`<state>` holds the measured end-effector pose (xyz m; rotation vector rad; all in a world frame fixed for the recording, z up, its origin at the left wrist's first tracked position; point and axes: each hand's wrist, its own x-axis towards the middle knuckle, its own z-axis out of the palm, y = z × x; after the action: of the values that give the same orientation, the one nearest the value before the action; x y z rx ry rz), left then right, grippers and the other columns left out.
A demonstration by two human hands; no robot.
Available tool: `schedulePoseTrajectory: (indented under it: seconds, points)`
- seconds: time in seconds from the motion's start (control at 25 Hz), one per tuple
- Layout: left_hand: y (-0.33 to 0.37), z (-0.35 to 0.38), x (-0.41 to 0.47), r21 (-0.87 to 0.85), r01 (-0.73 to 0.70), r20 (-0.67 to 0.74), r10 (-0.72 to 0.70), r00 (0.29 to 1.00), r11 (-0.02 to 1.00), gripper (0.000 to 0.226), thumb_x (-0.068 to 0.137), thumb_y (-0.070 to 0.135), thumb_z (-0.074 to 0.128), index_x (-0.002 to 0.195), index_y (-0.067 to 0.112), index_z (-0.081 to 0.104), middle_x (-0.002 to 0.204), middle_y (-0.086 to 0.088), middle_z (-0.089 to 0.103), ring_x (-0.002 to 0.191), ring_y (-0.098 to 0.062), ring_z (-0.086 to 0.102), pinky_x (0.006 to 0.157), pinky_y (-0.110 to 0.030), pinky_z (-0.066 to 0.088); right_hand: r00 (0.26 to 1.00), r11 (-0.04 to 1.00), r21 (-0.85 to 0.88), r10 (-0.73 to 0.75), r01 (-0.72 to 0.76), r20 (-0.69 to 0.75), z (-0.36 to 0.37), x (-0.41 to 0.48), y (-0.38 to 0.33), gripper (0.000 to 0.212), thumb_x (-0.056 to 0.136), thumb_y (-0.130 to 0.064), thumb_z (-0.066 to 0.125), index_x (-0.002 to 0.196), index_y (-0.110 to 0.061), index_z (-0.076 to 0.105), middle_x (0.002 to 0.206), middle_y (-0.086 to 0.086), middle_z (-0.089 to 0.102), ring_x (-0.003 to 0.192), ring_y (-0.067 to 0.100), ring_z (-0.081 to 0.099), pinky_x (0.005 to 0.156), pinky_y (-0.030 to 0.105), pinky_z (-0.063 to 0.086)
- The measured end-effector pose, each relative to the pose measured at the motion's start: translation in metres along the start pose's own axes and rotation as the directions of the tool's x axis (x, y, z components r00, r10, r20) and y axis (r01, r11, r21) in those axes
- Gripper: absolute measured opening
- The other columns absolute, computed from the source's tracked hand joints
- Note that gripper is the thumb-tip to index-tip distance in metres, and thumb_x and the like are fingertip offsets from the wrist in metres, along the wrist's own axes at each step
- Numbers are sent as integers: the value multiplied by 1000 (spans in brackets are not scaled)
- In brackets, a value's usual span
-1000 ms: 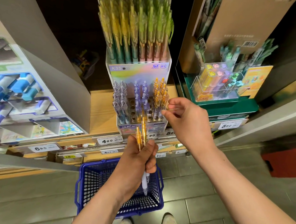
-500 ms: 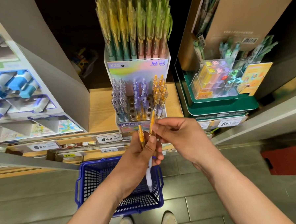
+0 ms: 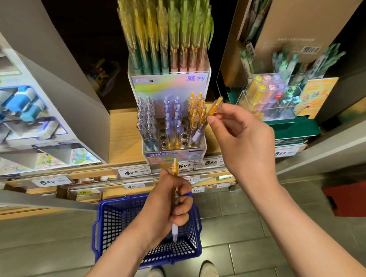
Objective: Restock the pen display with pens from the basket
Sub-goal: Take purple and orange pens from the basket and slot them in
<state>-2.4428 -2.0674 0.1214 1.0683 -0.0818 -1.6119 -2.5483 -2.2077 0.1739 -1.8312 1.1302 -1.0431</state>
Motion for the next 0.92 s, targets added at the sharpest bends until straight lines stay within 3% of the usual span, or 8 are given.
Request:
schedulePoseTrajectory:
  seconds: [0.16, 0.32, 0.52, 0.64, 0.76, 0.92]
  points:
    - [1, 0, 0, -2, -51, 1, 51, 999, 999, 22, 92, 5, 51, 85, 21, 38, 72, -1, 41, 44, -11, 29, 42, -19, 12, 989, 978, -154, -135, 143, 57, 11, -2, 7, 16, 88, -15, 76, 103, -20, 74, 87, -10, 68, 78, 3, 68, 75, 5, 49]
    - [0, 1, -1, -28, -123, 27, 123, 992, 992, 17, 95, 16, 59, 93, 15, 42, 74, -2, 47, 49, -12, 36, 40, -19, 24, 991, 982, -164, -73, 91, 112, 19, -8, 16, 19, 86, -20, 79, 100, -21, 66, 85, -12, 70, 80, 0, 67, 74, 9, 52]
    - [1, 1, 3, 40, -249, -26, 250, 968, 968, 19, 89, 23, 60, 95, 8, 49, 80, -6, 54, 56, -16, 47, 48, -25, 42, 983, 969, -183, -150, 167, 104, 21, -10, 25, 13, 86, -20, 79, 96, -16, 71, 81, -13, 67, 84, 2, 65, 74, 6, 51]
    - [2, 0, 3, 106, -279, -42, 285, 958, 954, 19, 90, 26, 58, 94, 8, 56, 78, -8, 55, 56, -18, 49, 53, -28, 42, 981, 963, -196, -166, 183, 99, 23, -12, 28, 11, 86, -18, 79, 94, -17, 72, 79, -13, 66, 80, 2, 64, 72, 6, 51]
    - [1, 2, 4, 186, -276, -53, 290, 955, 943, 32, 94, 31, 54, 109, 5, 64, 75, -7, 54, 52, -14, 41, 52, -28, 33, 989, 968, -221, -90, 115, 121, 25, -16, 34, 11, 87, -19, 78, 96, -18, 74, 83, -10, 72, 76, -1, 65, 73, 3, 49]
    - [-1, 6, 9, 84, -266, -17, 268, 963, 960, 38, 91, 16, 54, 120, -7, 65, 84, -10, 57, 57, -18, 45, 53, -25, 38, 985, 981, -168, 122, -100, 123, 18, -31, 35, 7, 92, -28, 71, 98, -25, 73, 82, -16, 72, 77, -5, 67, 70, 3, 47]
